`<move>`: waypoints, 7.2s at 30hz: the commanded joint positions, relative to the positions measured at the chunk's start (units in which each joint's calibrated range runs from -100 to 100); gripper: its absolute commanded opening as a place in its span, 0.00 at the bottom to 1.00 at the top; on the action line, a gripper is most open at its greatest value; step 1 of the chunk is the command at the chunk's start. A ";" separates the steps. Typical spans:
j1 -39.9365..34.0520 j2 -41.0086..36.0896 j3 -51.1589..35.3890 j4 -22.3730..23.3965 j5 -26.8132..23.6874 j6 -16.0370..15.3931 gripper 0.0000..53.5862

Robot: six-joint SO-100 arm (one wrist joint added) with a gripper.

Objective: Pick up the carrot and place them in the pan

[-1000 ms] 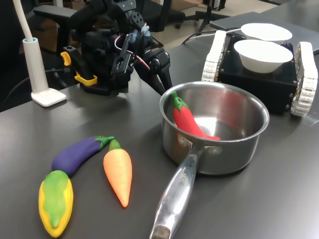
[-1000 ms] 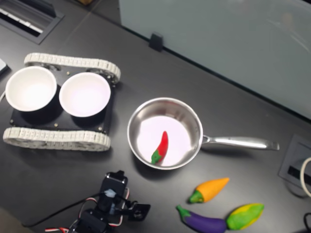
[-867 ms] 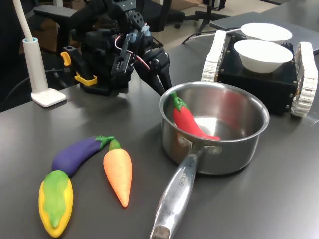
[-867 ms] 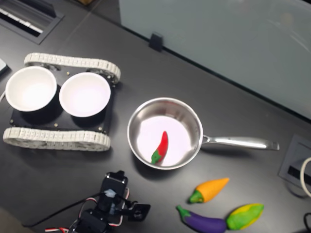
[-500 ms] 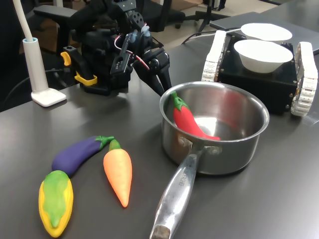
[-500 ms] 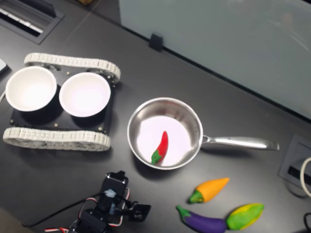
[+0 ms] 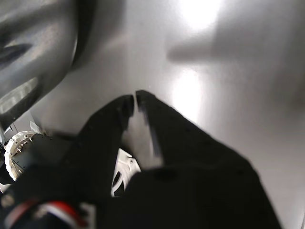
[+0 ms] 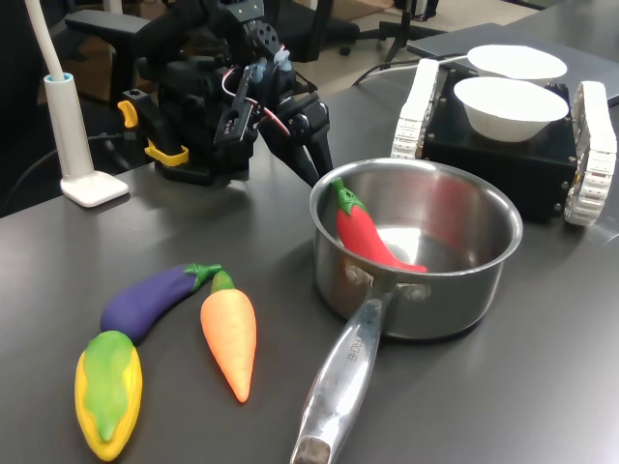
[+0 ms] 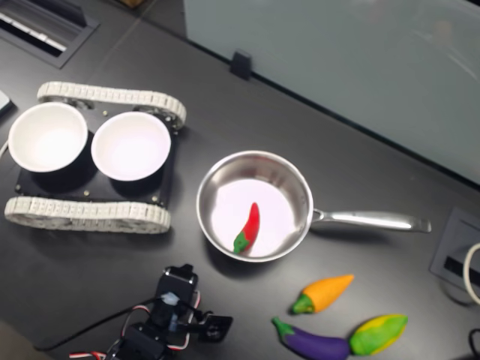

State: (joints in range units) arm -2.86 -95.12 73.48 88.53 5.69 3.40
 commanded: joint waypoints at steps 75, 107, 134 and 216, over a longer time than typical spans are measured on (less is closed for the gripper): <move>8.14 18.74 -42.09 10.62 3.03 -1.80 0.00; 23.04 33.25 -73.53 11.22 2.30 -2.81 0.00; 40.70 55.94 -95.79 11.13 4.40 -3.82 0.01; 66.05 91.70 -92.70 -2.26 22.27 -10.12 0.55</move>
State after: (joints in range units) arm 62.49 -2.78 -17.74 88.70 26.35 -6.06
